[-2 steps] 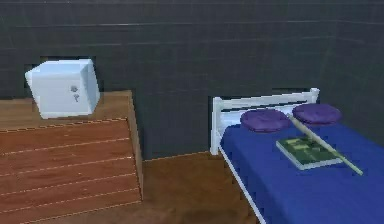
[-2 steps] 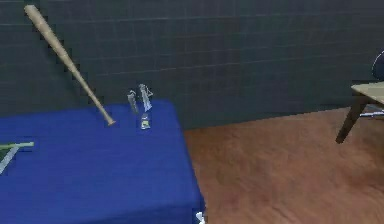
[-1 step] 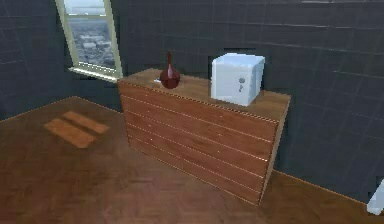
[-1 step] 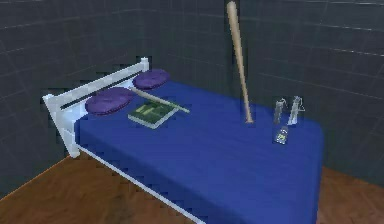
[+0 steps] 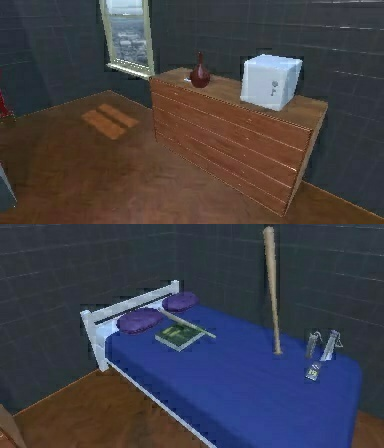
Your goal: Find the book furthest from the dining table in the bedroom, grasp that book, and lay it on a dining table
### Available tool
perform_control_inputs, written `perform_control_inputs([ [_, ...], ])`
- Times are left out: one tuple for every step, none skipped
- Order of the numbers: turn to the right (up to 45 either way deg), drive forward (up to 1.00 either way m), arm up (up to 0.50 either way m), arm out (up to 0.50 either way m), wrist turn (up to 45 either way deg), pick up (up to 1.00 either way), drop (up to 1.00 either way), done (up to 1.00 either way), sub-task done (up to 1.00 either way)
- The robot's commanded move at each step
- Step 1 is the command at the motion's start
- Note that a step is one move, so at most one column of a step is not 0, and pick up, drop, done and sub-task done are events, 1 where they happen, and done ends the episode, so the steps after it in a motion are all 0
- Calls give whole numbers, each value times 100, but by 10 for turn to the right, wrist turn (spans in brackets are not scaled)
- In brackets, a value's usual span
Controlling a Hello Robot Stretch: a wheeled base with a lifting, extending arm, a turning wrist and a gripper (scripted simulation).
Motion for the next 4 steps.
perform_control_inputs([
  [450, 0, 0, 0, 0, 0, 0, 0, 0],
  [180, 0, 0, 0, 0, 0, 0, 0, 0],
  [0, 80, 0, 0, 0, 0, 0, 0, 0],
  [-330, 0, 0, 0, 0, 0, 0, 0, 0],
])
